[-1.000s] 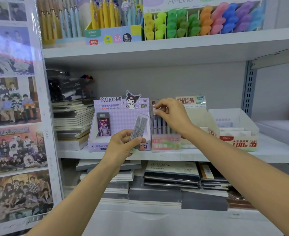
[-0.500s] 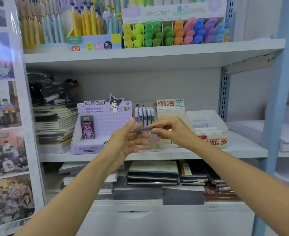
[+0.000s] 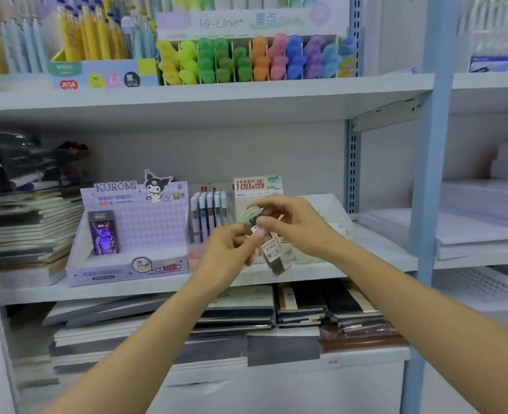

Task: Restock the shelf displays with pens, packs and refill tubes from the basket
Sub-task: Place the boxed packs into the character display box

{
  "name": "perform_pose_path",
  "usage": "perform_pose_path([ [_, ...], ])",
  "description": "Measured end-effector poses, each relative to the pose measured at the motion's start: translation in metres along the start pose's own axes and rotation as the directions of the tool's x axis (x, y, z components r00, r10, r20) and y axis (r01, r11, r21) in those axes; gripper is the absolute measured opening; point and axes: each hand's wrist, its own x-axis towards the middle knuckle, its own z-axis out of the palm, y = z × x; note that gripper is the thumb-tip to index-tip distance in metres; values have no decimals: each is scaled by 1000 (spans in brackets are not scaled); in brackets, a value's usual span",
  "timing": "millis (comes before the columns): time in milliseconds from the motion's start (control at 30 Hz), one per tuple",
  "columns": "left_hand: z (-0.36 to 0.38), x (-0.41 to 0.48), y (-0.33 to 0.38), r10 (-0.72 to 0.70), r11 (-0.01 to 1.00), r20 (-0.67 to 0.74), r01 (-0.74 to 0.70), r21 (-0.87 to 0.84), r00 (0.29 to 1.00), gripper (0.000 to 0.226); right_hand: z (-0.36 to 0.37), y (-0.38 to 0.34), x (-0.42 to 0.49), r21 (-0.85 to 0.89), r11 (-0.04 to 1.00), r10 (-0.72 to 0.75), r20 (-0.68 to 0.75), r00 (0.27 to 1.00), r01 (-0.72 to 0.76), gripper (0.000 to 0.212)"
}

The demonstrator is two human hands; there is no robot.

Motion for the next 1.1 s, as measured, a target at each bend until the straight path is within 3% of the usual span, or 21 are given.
perform_pose_path([
  [67,9,6,-6,93,970,-49,-79,231,994,15,-15,2,2,33,999,34,-96,995,-31,20],
  [167,17,11,-20,261,745,-15,-191,639,965,42,-46,9,9,71,996,72,-391,918,-47,13],
  [267,27,14,-38,236,564,118,-235,791,964,64,-70,23,18,-26,997,40,-595,803,-69,14],
  [367,37,18,-53,209,447,151,-232,864,966,68,-77,46,25,-139,972,72,-599,798,-192,12],
  [633,38,17,-60,293,433,136,-258,864,947,58,-63,80,28,-317,901,145,-426,893,-297,12],
  [800,36,17,-58,325,436,133,-273,858,936,56,-60,79,31,-368,876,243,-224,944,-312,14],
  [1000,35,15,-55,292,443,147,-270,855,945,58,-51,82,30,-452,817,294,-206,933,-357,22],
  [1100,33,10,-52,302,494,159,-297,817,940,57,-51,70,24,-498,810,198,-261,945,-308,32],
])
